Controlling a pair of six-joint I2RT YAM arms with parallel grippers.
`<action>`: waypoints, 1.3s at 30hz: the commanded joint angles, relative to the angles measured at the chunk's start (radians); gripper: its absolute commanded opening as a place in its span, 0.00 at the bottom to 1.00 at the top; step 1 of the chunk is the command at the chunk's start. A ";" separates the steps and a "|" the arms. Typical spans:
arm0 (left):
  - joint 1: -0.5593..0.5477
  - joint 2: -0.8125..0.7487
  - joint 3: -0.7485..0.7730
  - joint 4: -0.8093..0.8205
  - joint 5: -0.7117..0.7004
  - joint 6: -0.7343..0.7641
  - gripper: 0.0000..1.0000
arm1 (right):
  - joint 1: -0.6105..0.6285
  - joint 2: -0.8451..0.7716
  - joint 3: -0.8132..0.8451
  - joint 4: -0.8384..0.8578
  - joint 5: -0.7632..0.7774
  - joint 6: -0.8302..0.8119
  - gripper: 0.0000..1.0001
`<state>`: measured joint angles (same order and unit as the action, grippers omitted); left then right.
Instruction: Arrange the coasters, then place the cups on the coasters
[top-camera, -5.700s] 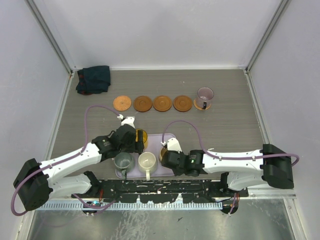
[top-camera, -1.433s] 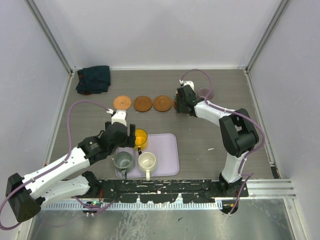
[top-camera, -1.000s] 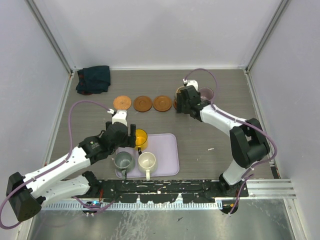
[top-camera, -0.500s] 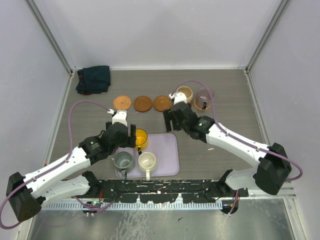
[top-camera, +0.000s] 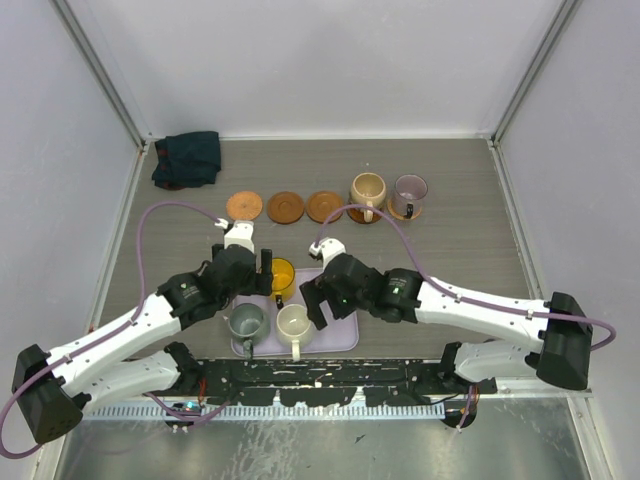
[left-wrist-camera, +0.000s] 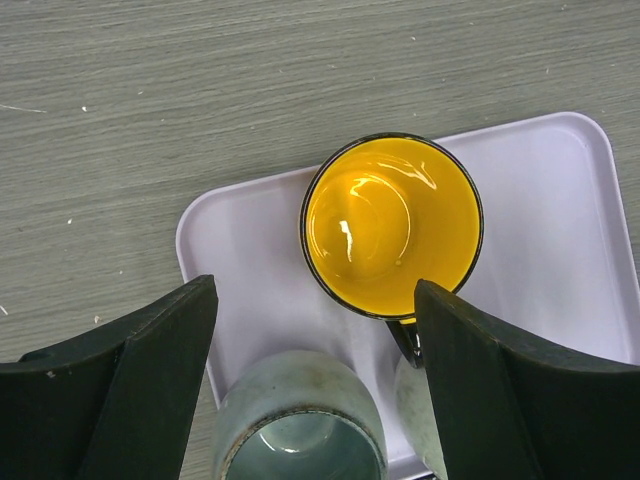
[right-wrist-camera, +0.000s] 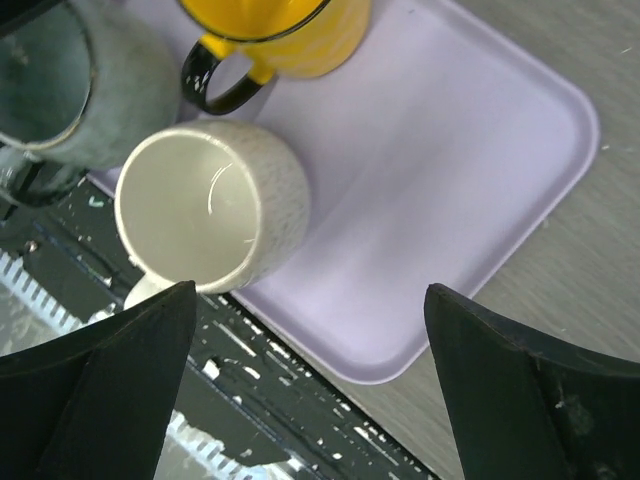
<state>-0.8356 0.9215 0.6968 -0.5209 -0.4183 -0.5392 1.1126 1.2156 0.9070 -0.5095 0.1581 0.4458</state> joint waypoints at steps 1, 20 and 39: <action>0.004 -0.015 -0.003 0.037 0.004 -0.017 0.81 | 0.044 -0.017 -0.007 0.034 -0.045 0.048 1.00; 0.003 -0.040 -0.037 0.068 0.011 -0.015 0.81 | 0.241 0.163 0.052 0.093 -0.045 0.170 1.00; 0.003 -0.068 -0.069 0.069 0.016 -0.039 0.81 | 0.283 0.293 0.077 -0.135 0.265 0.346 0.86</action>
<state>-0.8356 0.8665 0.6300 -0.4976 -0.3965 -0.5640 1.3926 1.5162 0.9699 -0.5655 0.3107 0.7231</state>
